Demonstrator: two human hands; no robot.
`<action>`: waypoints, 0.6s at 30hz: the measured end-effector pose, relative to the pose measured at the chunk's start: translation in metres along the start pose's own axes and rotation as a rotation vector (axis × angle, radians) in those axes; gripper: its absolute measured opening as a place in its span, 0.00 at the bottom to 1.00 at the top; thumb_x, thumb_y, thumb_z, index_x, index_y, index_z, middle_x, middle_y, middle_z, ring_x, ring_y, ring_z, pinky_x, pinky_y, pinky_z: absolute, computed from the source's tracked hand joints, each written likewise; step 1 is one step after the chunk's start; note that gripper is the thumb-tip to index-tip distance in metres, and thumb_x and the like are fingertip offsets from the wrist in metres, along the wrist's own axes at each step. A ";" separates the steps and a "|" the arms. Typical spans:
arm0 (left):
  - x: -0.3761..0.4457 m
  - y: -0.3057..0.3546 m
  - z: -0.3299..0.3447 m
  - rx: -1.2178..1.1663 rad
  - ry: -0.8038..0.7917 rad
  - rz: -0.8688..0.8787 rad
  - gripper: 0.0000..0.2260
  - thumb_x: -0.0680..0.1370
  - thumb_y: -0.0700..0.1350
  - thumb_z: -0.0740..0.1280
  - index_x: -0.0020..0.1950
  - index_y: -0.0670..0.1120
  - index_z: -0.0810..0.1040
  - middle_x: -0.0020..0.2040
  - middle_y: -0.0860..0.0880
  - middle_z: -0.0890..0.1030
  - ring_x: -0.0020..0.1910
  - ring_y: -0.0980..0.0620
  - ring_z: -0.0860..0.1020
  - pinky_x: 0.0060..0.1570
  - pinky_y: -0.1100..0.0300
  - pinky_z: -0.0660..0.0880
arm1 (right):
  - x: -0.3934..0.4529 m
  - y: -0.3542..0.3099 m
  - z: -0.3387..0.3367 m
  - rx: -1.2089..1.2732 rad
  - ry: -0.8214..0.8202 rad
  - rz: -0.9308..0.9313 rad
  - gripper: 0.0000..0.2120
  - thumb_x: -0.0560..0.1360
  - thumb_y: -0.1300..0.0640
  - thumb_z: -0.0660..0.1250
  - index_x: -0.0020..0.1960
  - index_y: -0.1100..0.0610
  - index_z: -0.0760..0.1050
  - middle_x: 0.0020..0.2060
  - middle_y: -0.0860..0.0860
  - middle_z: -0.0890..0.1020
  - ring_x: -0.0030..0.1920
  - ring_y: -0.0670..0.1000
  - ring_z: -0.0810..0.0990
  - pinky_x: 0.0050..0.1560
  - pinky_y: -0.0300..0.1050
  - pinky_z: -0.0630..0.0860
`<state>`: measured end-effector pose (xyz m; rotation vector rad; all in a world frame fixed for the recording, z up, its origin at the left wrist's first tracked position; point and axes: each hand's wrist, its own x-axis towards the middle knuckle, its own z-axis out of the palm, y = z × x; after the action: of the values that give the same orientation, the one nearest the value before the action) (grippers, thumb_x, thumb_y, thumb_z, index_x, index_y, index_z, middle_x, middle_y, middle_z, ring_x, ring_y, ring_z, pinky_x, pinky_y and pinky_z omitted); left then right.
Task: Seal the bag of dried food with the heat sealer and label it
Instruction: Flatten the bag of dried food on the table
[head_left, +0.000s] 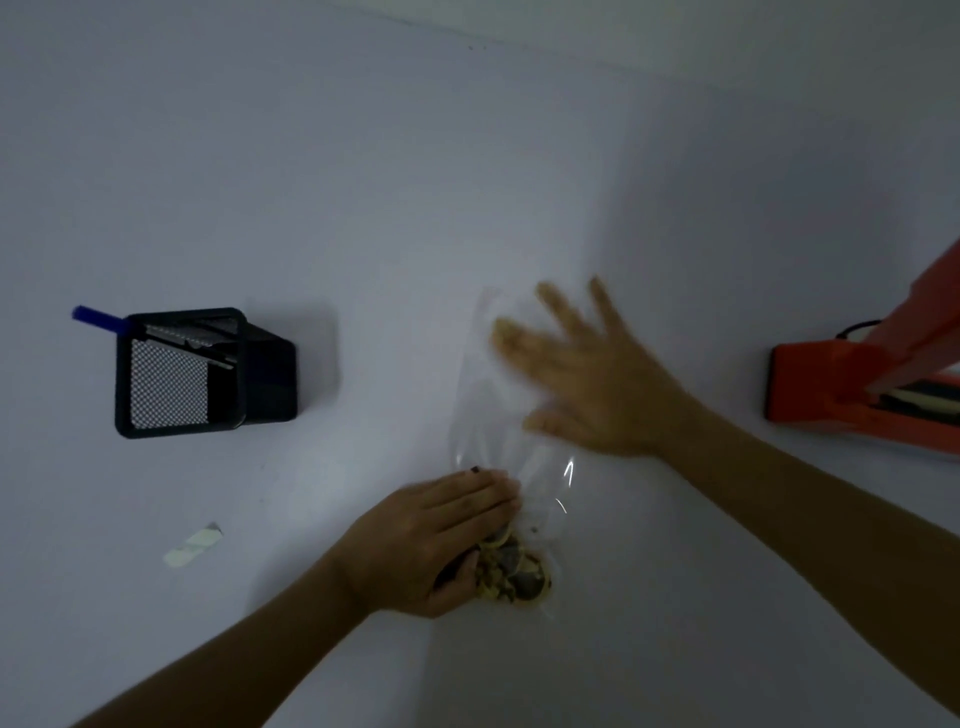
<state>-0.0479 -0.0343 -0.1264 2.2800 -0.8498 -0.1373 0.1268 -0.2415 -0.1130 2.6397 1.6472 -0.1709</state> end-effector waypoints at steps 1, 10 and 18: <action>0.000 0.000 0.001 0.012 0.000 0.002 0.20 0.76 0.43 0.57 0.64 0.37 0.77 0.66 0.41 0.76 0.69 0.47 0.72 0.67 0.52 0.71 | 0.002 -0.015 0.001 0.019 0.006 -0.103 0.35 0.78 0.34 0.42 0.77 0.53 0.56 0.75 0.49 0.62 0.76 0.61 0.53 0.71 0.70 0.46; -0.004 0.001 0.003 0.011 -0.003 0.034 0.19 0.75 0.44 0.60 0.63 0.38 0.78 0.66 0.42 0.76 0.68 0.47 0.73 0.65 0.52 0.72 | 0.038 0.025 0.002 -0.053 -0.107 -0.033 0.33 0.79 0.34 0.42 0.77 0.49 0.57 0.75 0.46 0.62 0.76 0.62 0.54 0.70 0.73 0.46; -0.002 0.001 0.002 -0.001 -0.008 0.023 0.20 0.76 0.44 0.57 0.63 0.38 0.78 0.66 0.43 0.76 0.68 0.47 0.73 0.64 0.52 0.73 | 0.040 0.053 -0.005 -0.078 -0.032 0.202 0.36 0.78 0.34 0.36 0.77 0.55 0.55 0.76 0.49 0.62 0.76 0.63 0.52 0.69 0.73 0.43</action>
<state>-0.0510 -0.0346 -0.1281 2.2697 -0.8794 -0.1366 0.1920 -0.2285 -0.1138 2.7064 1.3387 -0.1401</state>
